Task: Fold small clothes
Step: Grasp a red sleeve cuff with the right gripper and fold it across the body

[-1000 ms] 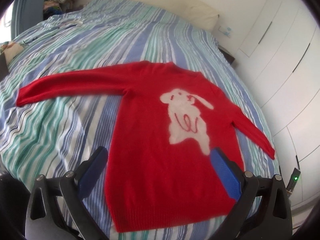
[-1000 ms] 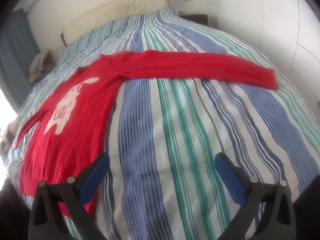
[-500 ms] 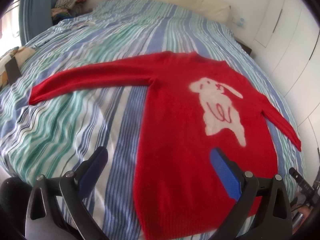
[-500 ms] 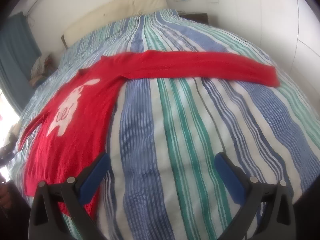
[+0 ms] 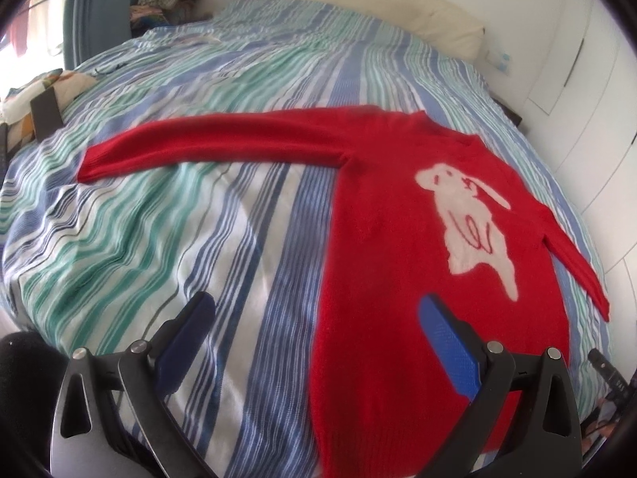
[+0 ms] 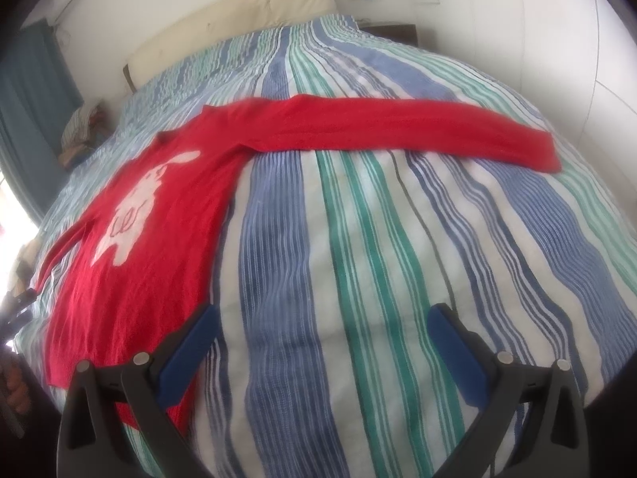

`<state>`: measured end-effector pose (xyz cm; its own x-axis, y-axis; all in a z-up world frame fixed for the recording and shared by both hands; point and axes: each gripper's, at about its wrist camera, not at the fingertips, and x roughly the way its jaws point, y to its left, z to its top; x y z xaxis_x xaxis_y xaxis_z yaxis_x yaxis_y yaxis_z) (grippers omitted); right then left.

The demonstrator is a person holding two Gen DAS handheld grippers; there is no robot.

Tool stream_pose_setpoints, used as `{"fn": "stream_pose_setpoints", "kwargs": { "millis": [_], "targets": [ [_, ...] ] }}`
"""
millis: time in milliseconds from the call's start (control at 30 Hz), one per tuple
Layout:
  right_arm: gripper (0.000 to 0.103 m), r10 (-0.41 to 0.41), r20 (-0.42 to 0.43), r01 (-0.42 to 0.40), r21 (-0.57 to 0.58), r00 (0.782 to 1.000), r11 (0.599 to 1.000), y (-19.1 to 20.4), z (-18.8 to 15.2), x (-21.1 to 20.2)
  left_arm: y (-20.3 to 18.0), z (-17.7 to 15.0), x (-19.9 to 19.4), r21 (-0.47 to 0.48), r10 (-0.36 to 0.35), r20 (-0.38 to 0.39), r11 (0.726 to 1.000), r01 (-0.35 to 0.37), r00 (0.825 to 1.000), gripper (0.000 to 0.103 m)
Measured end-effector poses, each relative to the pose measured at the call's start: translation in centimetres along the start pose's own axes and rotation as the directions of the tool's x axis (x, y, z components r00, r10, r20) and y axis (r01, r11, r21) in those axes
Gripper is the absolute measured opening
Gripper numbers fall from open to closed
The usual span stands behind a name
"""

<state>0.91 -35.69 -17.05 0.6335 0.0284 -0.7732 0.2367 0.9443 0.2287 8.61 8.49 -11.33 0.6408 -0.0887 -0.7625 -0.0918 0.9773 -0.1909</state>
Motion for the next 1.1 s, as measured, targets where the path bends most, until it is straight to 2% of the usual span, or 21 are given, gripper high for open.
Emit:
{"fn": "stream_pose_setpoints", "kwargs": {
  "millis": [267,400,500,567,667,733,800,867,900,1000,1100],
  "targets": [
    [0.103,0.043,0.010,-0.044,0.049,0.999,0.998,-1.6,1.8,-0.9,1.3,0.1,0.3,-0.036,0.027,0.004,0.999,-0.027,1.000,0.102],
    [0.103,0.005,0.044,-0.008,0.061,0.999,0.998,-4.5,5.2,-2.3,2.0,0.2,-0.1,-0.057,0.029,0.027,0.998,-0.027,0.999,0.102],
    [0.103,-0.024,0.120,0.006,0.148,0.993,0.989,-8.5,8.7,-4.4,2.4,0.4,0.4,-0.080,0.033,0.014,0.996,-0.032,0.999,0.102],
    [0.103,-0.010,0.145,-0.029,0.258,0.989,0.966,-11.7,10.5,-5.2,2.4,0.3,0.6,-0.088,0.038,0.006,0.995,-0.038,0.999,0.102],
    [0.103,0.067,0.152,-0.127,0.436,0.986,0.891,-16.2,11.5,-4.4,2.1,0.2,0.5,-0.075,0.054,0.014,0.996,-0.053,0.998,0.102],
    [0.103,0.136,0.152,-0.199,0.558,0.979,0.806,-18.5,11.0,-2.9,1.9,0.0,0.3,-0.057,0.065,0.019,0.996,-0.064,0.998,0.102],
    [0.102,0.231,0.167,-0.283,0.658,0.958,0.698,-20.1,10.2,-0.7,1.8,-0.1,0.3,-0.042,0.078,0.017,0.996,-0.077,0.997,0.102],
    [0.101,0.264,0.183,-0.311,0.729,0.947,0.609,-21.1,9.3,1.1,1.9,-0.1,0.5,-0.040,0.087,0.010,0.995,-0.087,0.996,0.102],
    [0.100,0.256,0.189,-0.307,0.755,0.948,0.580,-21.6,8.9,1.7,1.9,-0.1,0.5,-0.042,0.091,0.007,0.995,-0.091,0.996,0.102],
    [0.096,0.219,0.224,-0.310,0.784,0.950,0.538,-22.8,8.2,2.9,2.3,-0.2,0.8,-0.056,0.100,-0.002,0.993,-0.100,0.995,0.102],
    [0.094,0.205,0.267,-0.336,0.783,0.941,0.522,-23.7,8.4,3.7,2.5,-0.2,1.2,-0.064,0.107,-0.016,0.992,-0.108,0.994,0.102]
  ]
}}
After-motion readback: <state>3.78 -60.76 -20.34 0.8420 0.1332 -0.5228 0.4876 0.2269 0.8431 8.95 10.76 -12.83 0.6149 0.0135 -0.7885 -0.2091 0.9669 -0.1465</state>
